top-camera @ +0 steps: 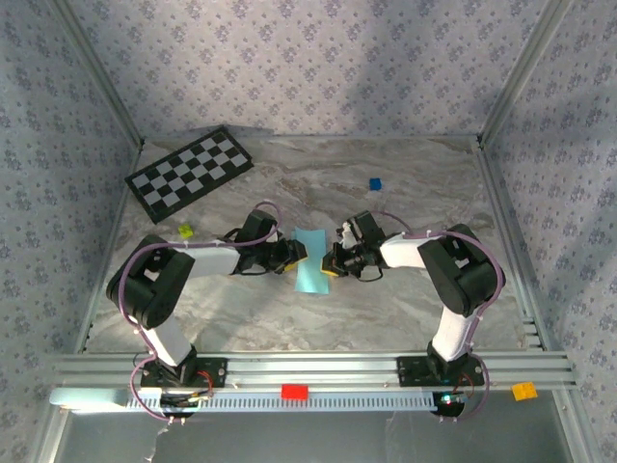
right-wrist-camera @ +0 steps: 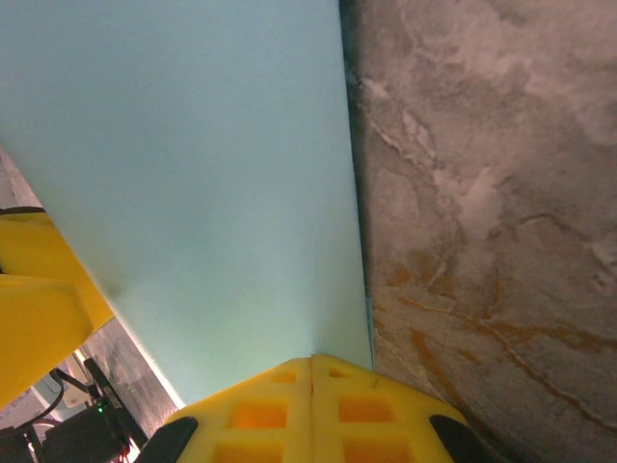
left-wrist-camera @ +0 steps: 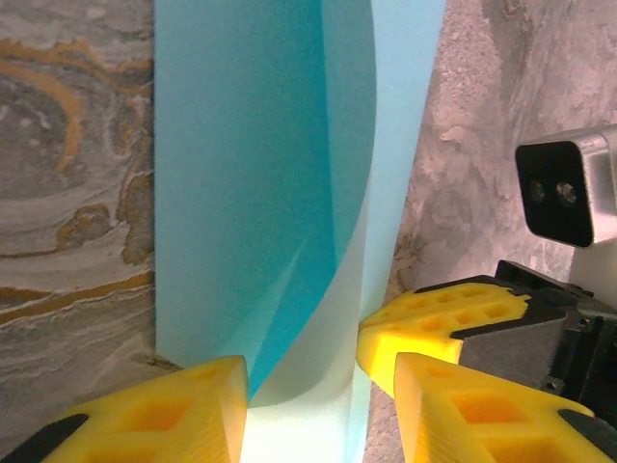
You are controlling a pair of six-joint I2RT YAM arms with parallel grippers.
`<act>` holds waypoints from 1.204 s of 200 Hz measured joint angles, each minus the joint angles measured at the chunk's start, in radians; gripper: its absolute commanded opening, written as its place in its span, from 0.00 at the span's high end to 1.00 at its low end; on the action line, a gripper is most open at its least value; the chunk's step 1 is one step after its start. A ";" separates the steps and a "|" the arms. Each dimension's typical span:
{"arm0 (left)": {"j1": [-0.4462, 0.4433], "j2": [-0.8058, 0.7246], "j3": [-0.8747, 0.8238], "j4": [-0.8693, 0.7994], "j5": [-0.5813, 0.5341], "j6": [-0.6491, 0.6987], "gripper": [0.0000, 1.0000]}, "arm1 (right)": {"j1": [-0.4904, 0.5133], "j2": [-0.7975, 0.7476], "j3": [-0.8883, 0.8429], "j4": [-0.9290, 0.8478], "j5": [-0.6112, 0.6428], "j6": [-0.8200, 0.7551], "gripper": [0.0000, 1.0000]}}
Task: Fold a paper plane with a square sheet of paper (pick it up from the middle)
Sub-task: Third fold the triangle at the center of the table.
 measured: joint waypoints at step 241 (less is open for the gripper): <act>0.013 -0.029 -0.050 -0.019 0.000 -0.044 0.97 | 0.001 -0.062 -0.026 -0.001 0.056 0.003 0.73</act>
